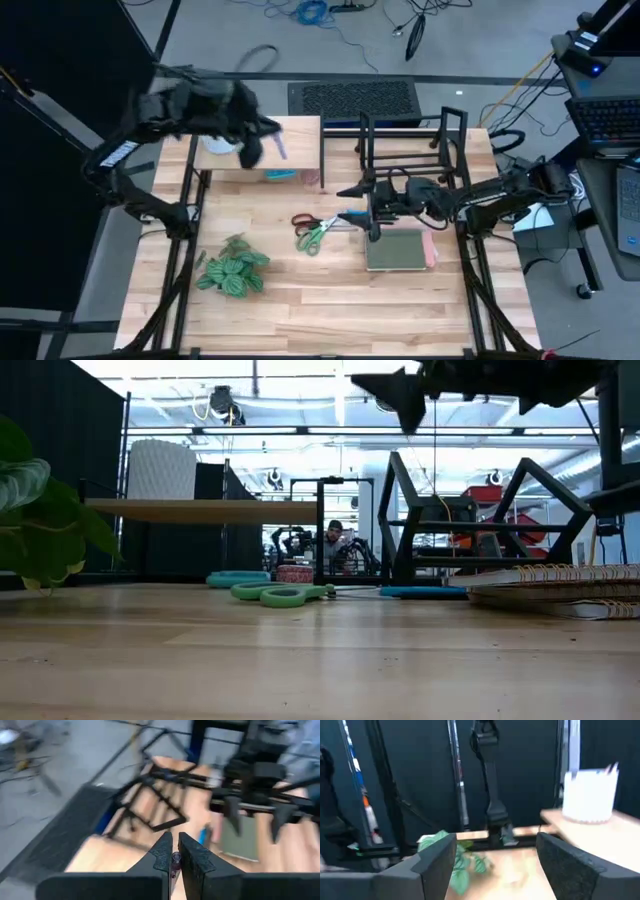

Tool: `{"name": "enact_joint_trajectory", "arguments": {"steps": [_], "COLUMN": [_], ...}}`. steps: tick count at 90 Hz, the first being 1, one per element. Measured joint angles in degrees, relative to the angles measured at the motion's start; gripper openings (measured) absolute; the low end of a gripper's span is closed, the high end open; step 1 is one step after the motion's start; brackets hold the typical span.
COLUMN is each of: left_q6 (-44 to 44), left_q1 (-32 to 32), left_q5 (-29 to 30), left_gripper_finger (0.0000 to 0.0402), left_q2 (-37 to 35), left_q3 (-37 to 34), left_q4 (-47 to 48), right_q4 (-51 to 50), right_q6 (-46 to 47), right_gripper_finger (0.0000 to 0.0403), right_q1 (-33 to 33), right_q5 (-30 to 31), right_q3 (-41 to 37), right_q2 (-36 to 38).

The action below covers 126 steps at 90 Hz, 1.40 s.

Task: Stock shelves
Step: Remove the purple pen from the white pen holder

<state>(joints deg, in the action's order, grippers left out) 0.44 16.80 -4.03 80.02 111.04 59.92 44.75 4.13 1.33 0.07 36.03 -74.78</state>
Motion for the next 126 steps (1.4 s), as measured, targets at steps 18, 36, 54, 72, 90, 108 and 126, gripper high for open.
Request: {"name": "enact_joint_trajectory", "arguments": {"steps": [18, 36, 54, 72, 90, 108, 126], "left_q6": [0.6, 1.5, 1.5, 1.5, 3.0, 3.1, 2.7], "left_q1": [-8.5, -14.0, -16.2, -16.1, -16.2, -14.9, -14.8], "left_q5": [-0.5, -0.7, -0.6, -0.5, -0.8, 6.4, 10.1], "left_gripper_finger": [0.0006, 0.0006, 0.0006, 0.0006, 0.0009, 0.0063, 0.0118], "left_q2": [5.9, 11.4, 15.5, 16.1, 16.2, 16.1, 15.8], "left_q3": [-0.7, -0.8, -0.8, -0.8, -0.8, -0.5, 0.1], "left_q4": [-7.7, -13.7, -18.1, -18.1, -17.3, -15.4, -6.1], "right_q4": [1.7, 1.5, -1.1, -4.1, -8.7, -26.8, -53.1], "right_q6": [-6.9, -9.3, -7.6, -7.8, -7.5, -3.0, 0.9], "right_gripper_finger": [0.0258, 0.0258, 0.0244, 0.0132, 0.002, 0.0021, 0.0021], "right_q1": [-0.3, -0.2, 0.7, 2.8, 2.8, 3.4, 4.3], "right_q5": [3.1, 4.8, 4.3, 4.1, 4.6, 6.0, 13.5], "right_q3": [0.3, 0.3, 0.3, 0.3, 0.5, 1.6, 4.6], "right_q2": [0.1, 0.1, 0.1, 0.1, 1.9, 3.2, 3.4]}}
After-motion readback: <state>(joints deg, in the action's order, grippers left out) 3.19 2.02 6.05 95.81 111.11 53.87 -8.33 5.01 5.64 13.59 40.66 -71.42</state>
